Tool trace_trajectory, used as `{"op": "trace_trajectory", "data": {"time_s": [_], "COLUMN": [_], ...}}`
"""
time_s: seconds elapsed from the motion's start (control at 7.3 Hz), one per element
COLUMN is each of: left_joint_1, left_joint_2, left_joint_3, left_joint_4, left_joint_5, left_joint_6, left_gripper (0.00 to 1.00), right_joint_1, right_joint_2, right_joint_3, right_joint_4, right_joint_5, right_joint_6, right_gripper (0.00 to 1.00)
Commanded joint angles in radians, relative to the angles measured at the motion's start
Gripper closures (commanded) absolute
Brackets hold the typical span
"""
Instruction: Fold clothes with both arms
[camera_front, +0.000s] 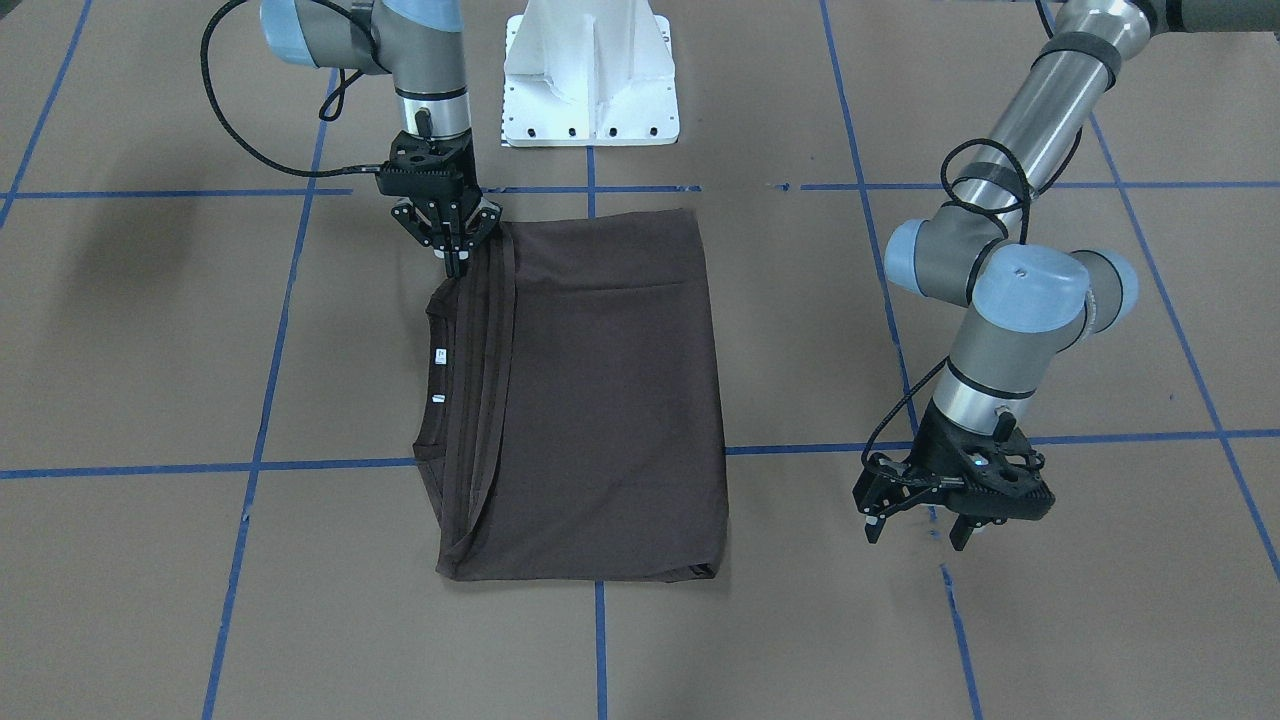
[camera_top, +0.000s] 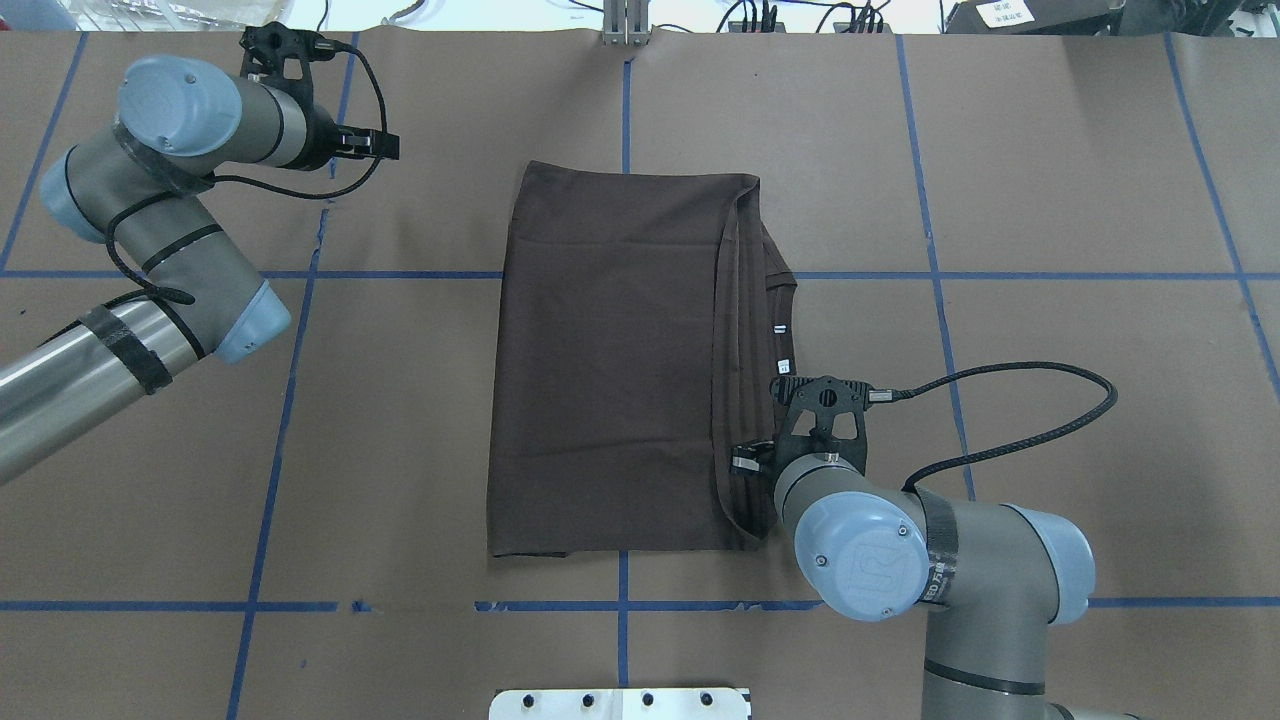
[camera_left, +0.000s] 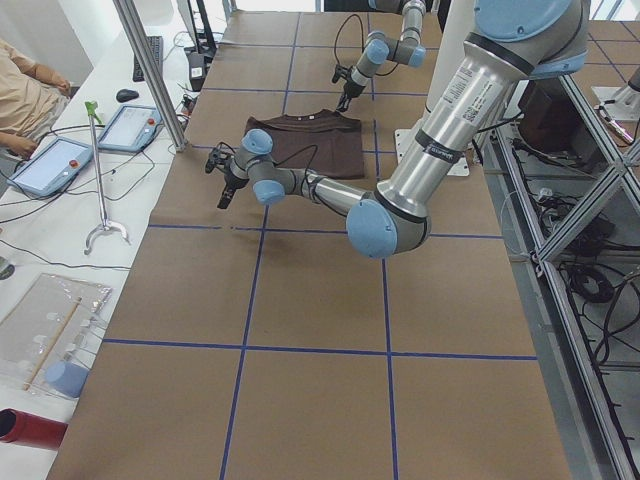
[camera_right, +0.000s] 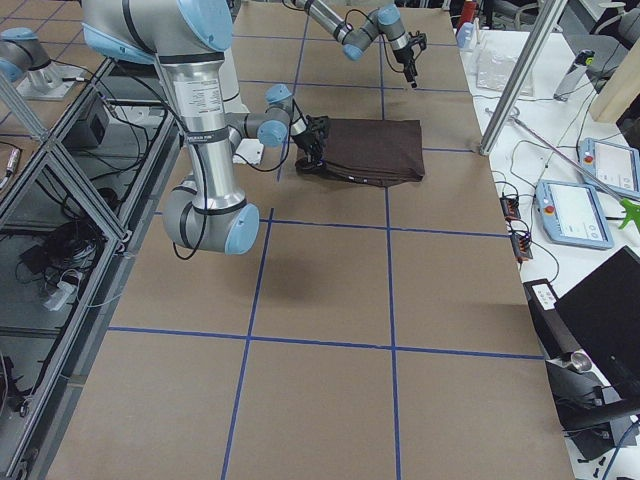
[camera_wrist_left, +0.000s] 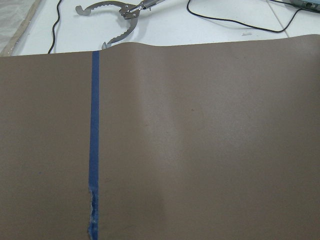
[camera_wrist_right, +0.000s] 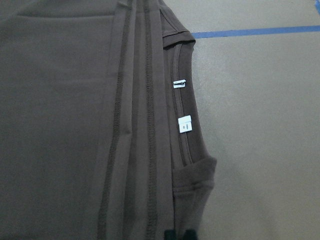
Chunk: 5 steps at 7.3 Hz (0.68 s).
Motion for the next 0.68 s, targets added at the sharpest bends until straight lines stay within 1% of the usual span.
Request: {"op": "trace_trajectory", "data": {"time_s": [0.0, 0.14, 0.41, 0.55], "left_joint_1": [0.0, 0.0, 0.0, 0.0], "left_joint_2": [0.001, -0.002, 0.001, 0.001], "left_joint_3": [-0.003, -0.003, -0.003, -0.003], "left_joint_4": [0.002, 0.002, 0.002, 0.002], "left_joint_5": [-0.002, -0.002, -0.002, -0.002], "left_joint_6": [0.0, 0.0, 0.0, 0.0], "left_gripper": [0.0, 0.0, 0.0, 0.0], "right_joint_1": [0.002, 0.0, -0.038, -0.057], "right_joint_2": [0.006, 0.01, 0.027, 0.035], "right_joint_3": [0.037, 0.055, 0.034, 0.017], "right_joint_4": [-0.015, -0.019, -0.018, -0.007], "right_joint_5": [0.016, 0.023, 0.024, 0.025], "right_joint_6": [-0.056, -0.16, -0.196, -0.21], "right_gripper": [0.0, 0.0, 0.01, 0.25]}}
